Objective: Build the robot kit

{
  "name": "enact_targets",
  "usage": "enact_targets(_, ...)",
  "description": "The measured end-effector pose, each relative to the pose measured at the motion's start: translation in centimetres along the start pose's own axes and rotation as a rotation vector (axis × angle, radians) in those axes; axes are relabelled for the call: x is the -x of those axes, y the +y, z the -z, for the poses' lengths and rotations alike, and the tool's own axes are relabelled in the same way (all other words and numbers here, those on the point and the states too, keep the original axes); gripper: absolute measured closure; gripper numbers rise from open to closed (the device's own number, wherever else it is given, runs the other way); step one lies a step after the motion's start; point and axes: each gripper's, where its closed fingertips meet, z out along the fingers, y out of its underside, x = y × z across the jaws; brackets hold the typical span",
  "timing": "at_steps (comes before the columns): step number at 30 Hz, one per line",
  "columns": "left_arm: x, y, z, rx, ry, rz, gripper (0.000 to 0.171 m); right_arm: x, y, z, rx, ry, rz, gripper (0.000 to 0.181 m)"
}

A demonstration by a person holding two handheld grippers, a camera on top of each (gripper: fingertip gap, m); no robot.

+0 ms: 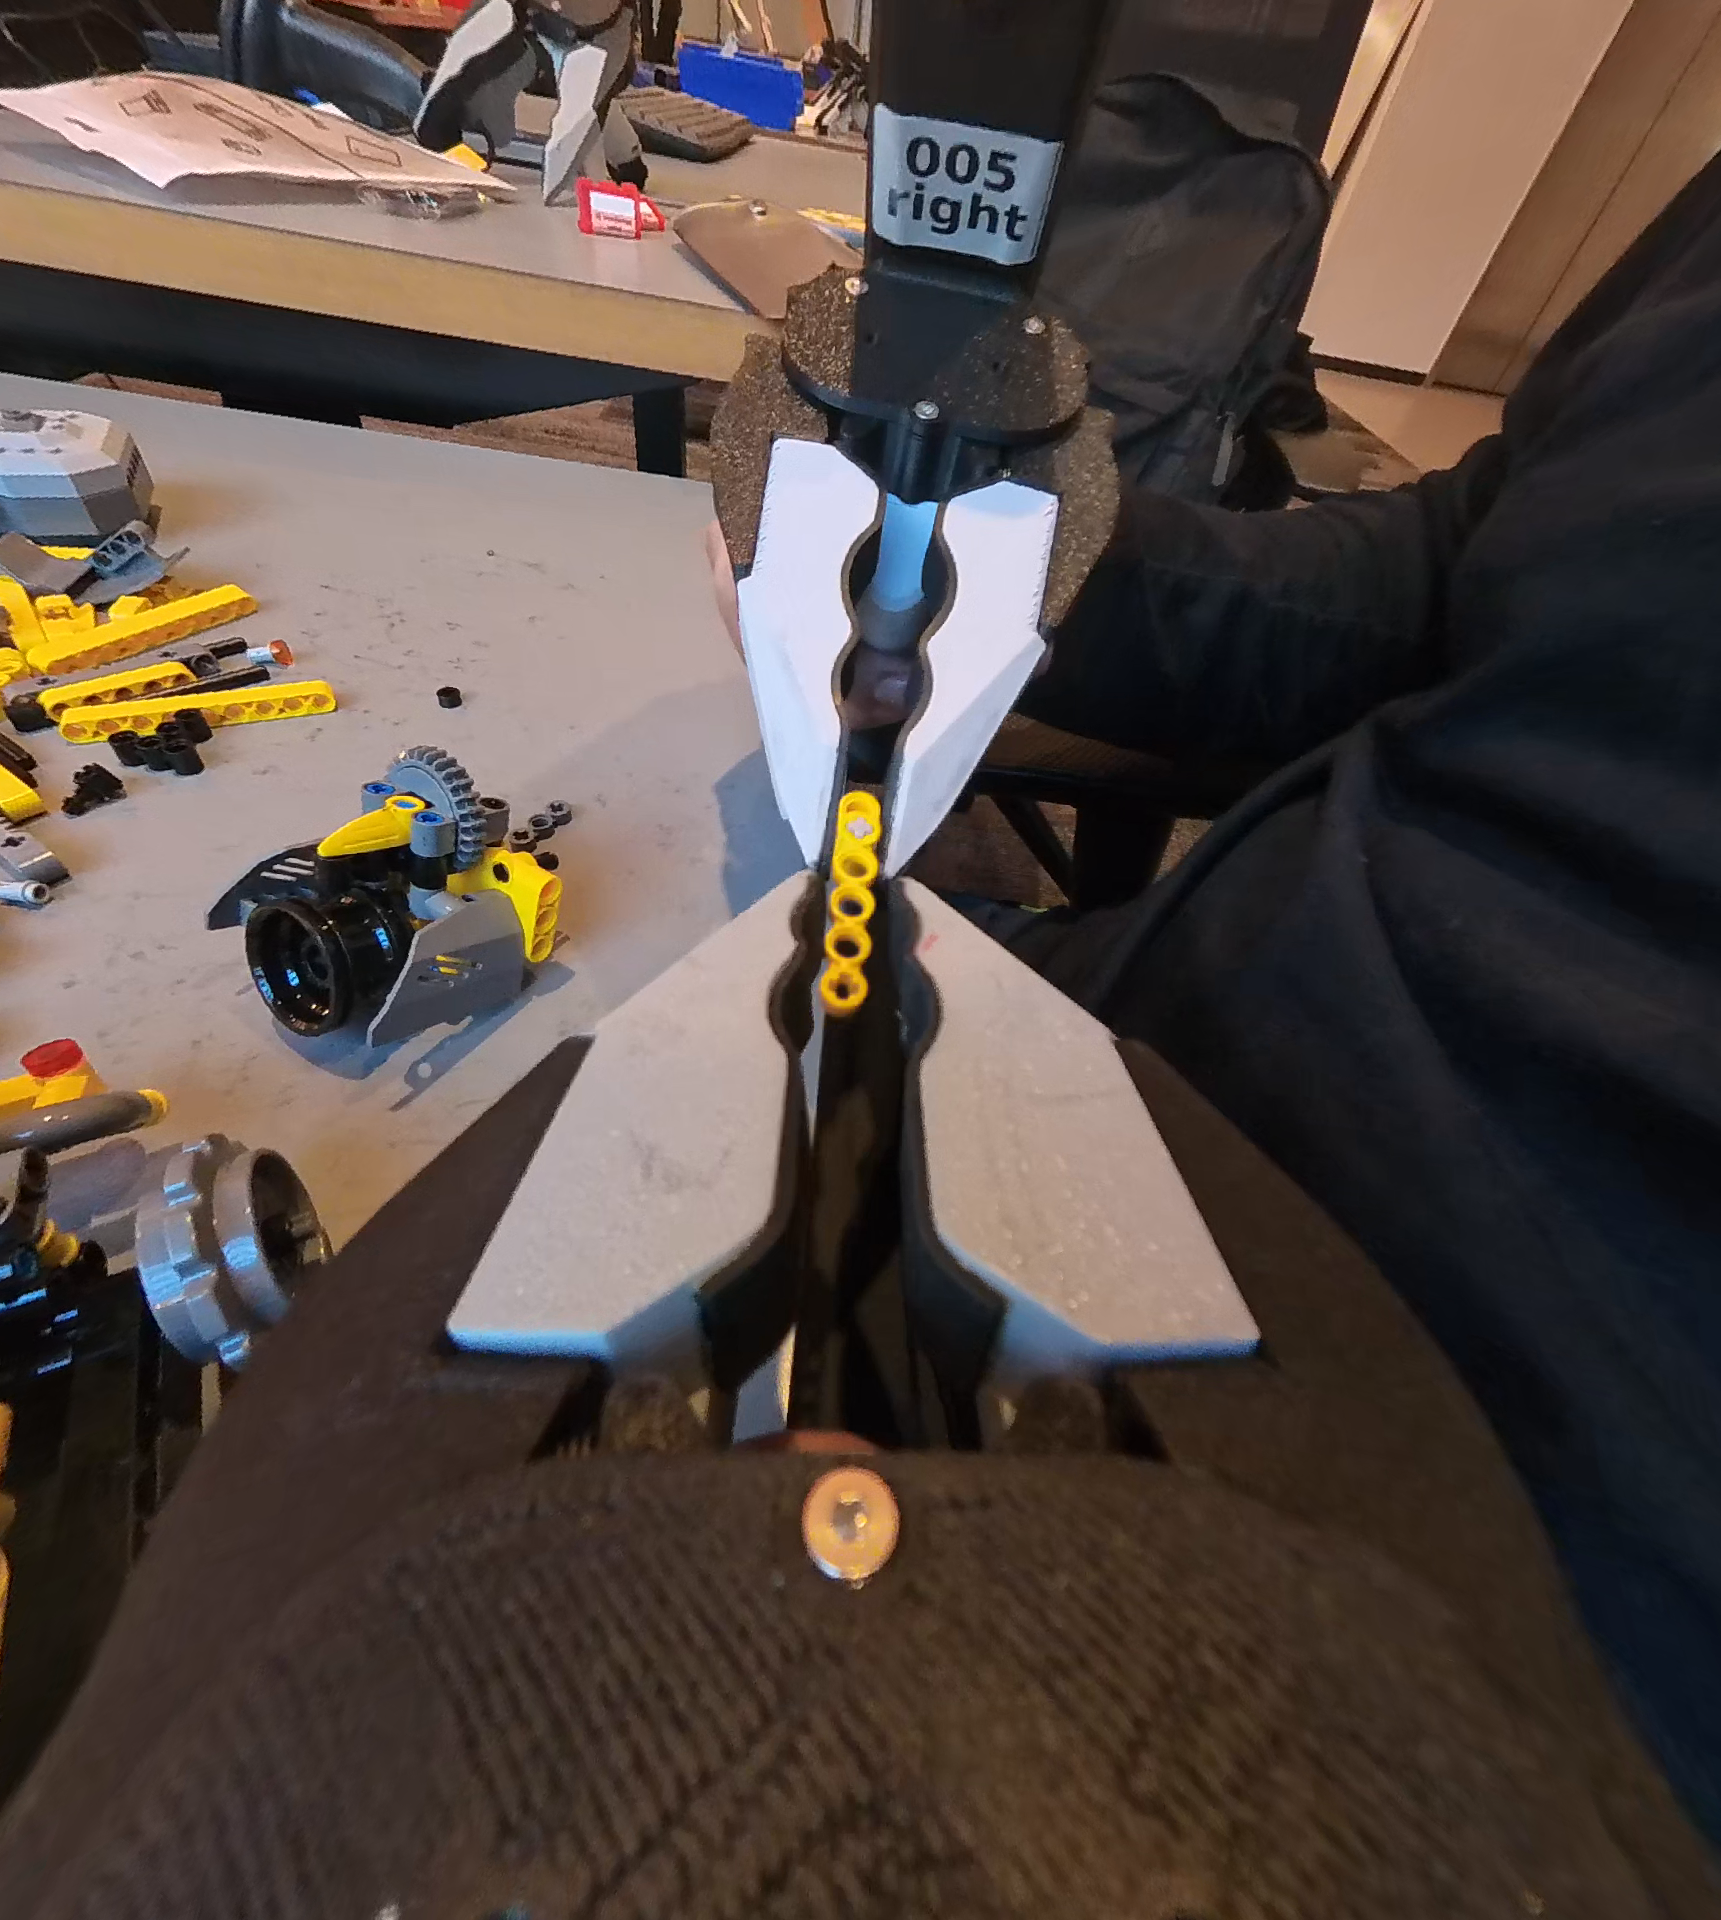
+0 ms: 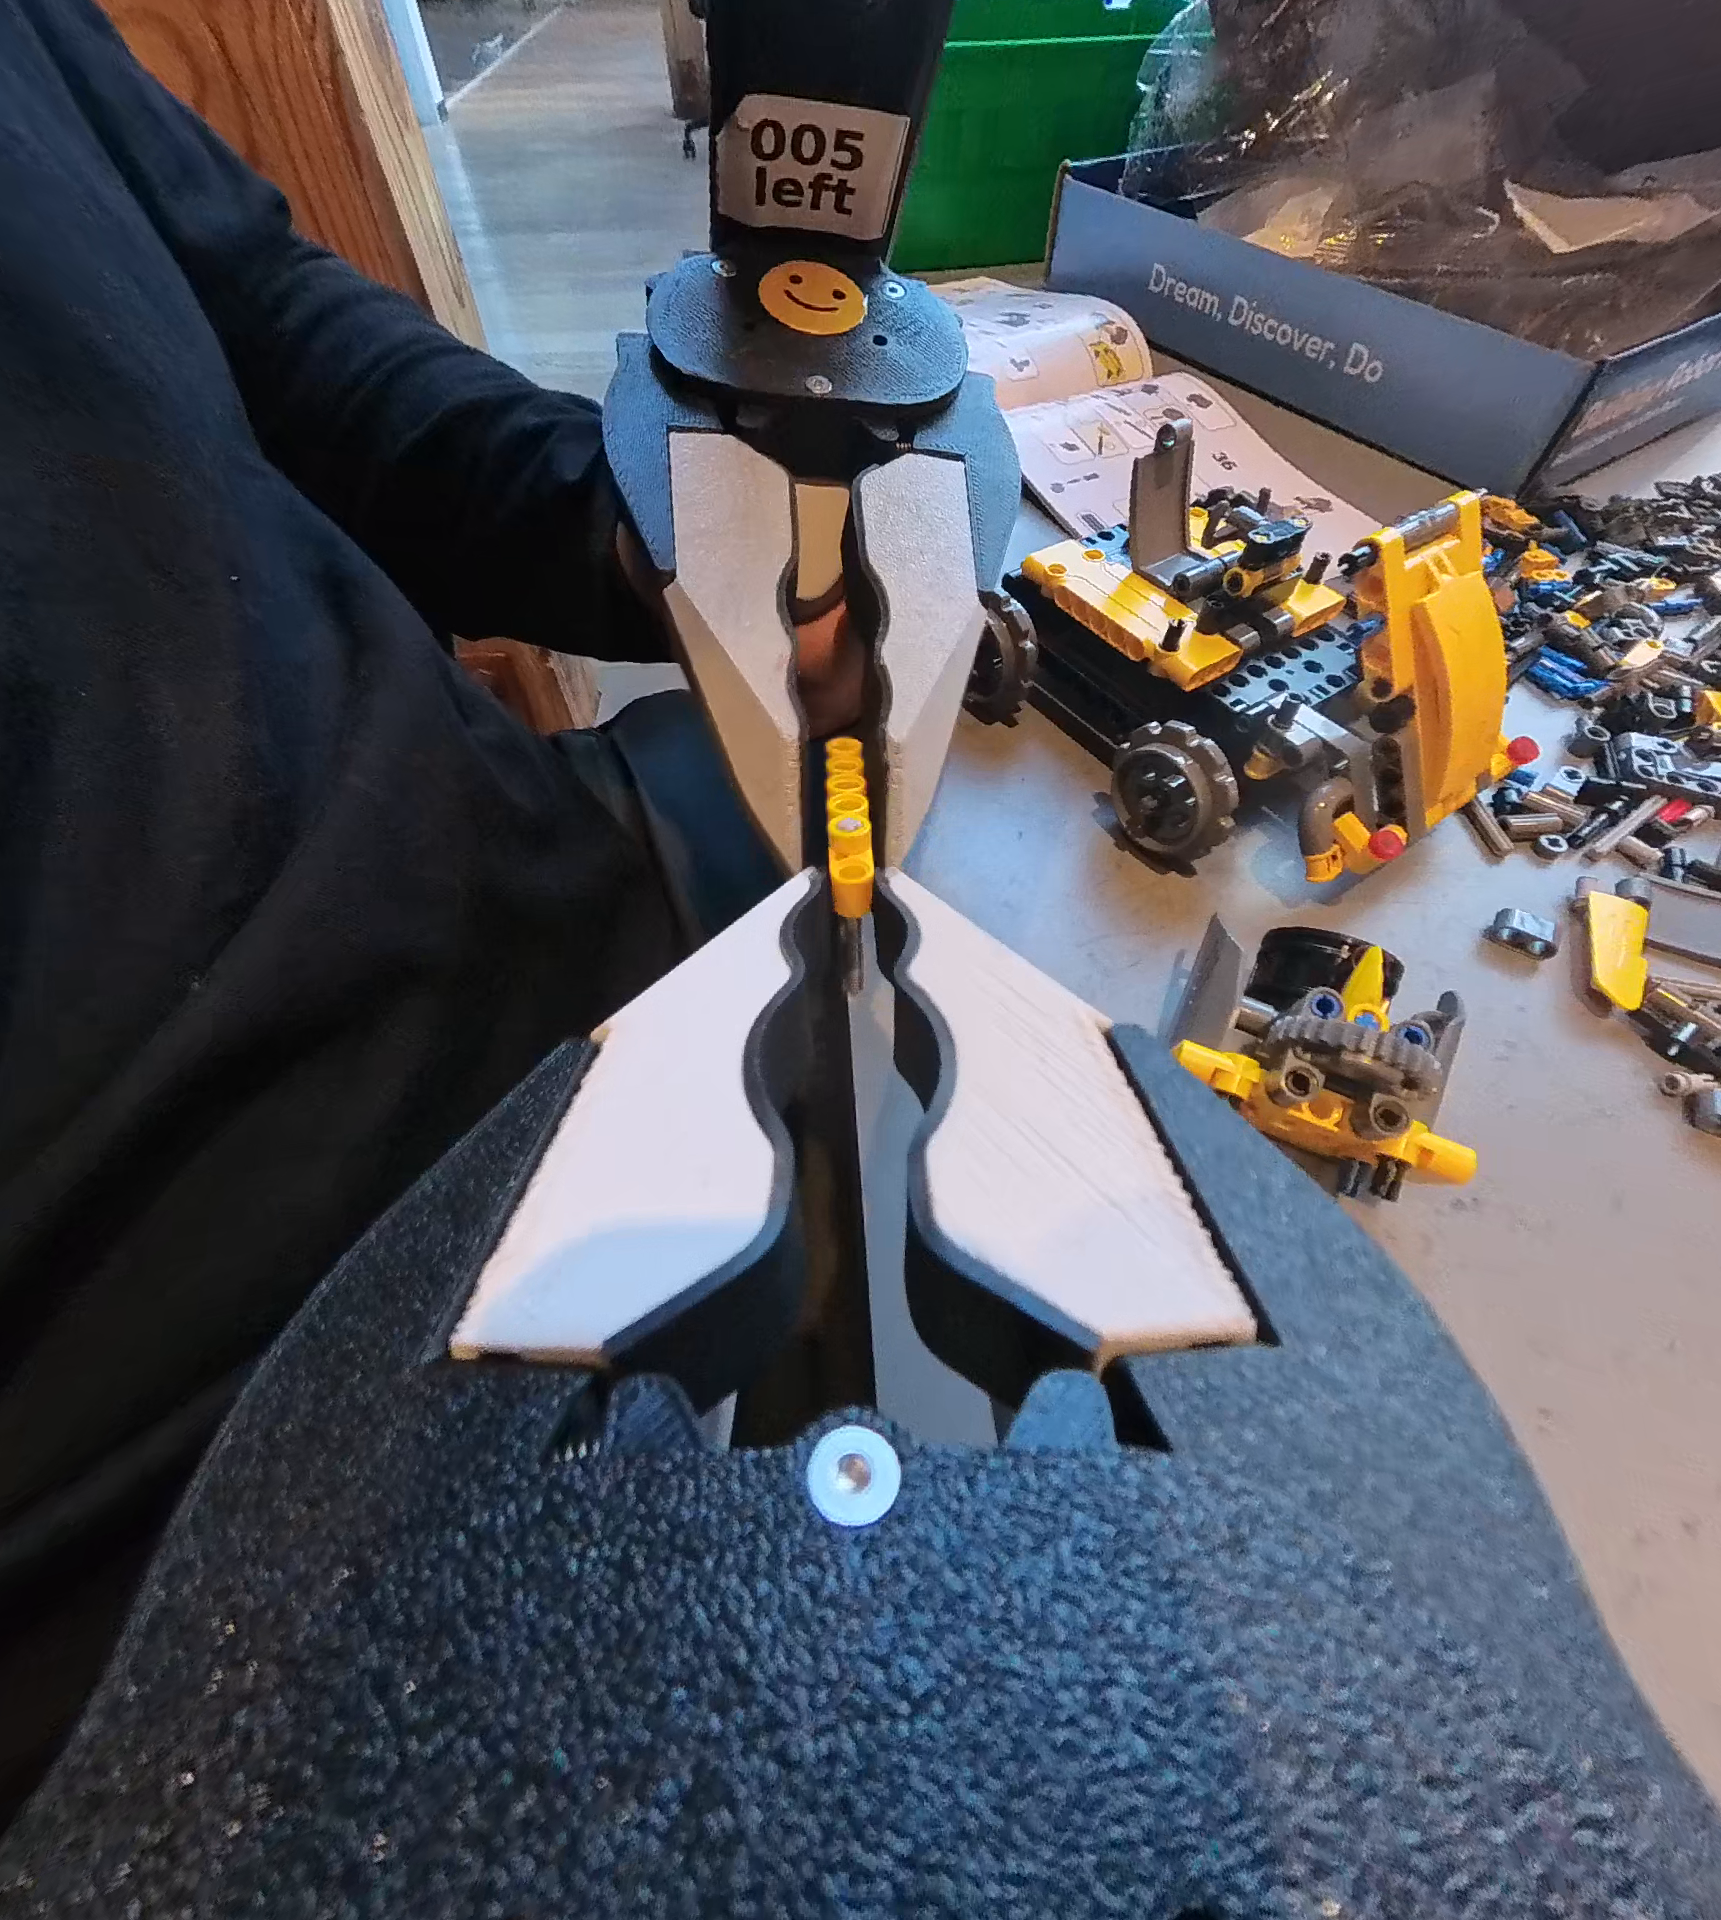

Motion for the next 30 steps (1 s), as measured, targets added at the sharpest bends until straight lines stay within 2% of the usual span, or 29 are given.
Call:
enact_targets(9,0.41,-0.31,0.18,-0.024,-0.008,0.031,0.166,-0.17,0.08,0.05,0.0,0.012,-0.005,0.174)
enact_targets(16,0.52,-0.41,0.23,-0.032,0.003,0.058,0.153,-0.23,0.13,-0.02,0.006,0.019,-0.005,0.174)
enact_targets(30,0.17,0.05,-0.06,-0.001,-0.003,0.012,0.159,-0.01,0.12,-0.24,0.01,0.016,-0.005,0.174)
